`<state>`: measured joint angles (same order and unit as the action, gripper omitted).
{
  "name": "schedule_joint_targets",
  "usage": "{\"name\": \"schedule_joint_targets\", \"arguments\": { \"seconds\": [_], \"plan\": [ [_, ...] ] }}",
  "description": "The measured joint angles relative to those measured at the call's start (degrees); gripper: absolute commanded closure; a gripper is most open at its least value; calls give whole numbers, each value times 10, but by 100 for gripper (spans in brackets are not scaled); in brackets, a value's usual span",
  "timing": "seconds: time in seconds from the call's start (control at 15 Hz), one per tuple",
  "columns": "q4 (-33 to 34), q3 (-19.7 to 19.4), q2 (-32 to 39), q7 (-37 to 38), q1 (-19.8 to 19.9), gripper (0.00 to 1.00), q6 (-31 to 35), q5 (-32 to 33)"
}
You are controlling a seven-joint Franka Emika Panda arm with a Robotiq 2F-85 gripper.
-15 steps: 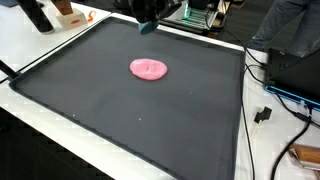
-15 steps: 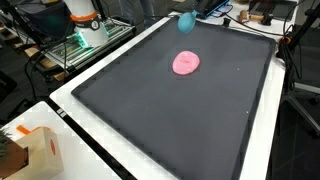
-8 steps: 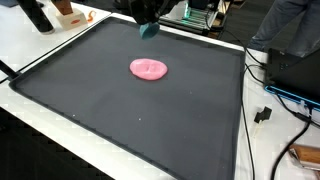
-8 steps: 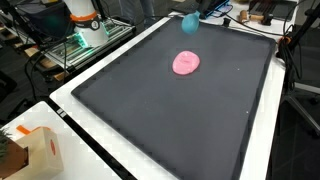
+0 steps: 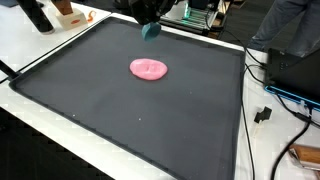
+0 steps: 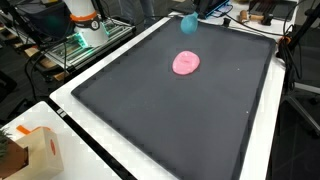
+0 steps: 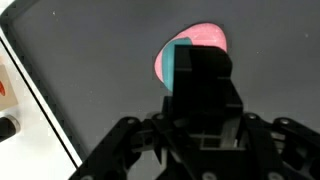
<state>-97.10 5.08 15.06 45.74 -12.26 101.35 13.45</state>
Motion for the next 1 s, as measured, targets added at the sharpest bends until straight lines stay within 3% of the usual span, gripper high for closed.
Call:
{"name": "schedule_joint_targets", "arguments": {
  "seconds": [0.07, 0.53, 0.6, 1.0],
  "plan": [
    [-5, 0, -4, -1, 1, 50, 1, 0],
    [-4, 0, -3, -1, 0, 50, 1, 0],
    [-4, 0, -3, -1, 0, 75, 1, 0],
    [-5, -8, -1, -16, 13, 75, 23, -18]
  ]
}}
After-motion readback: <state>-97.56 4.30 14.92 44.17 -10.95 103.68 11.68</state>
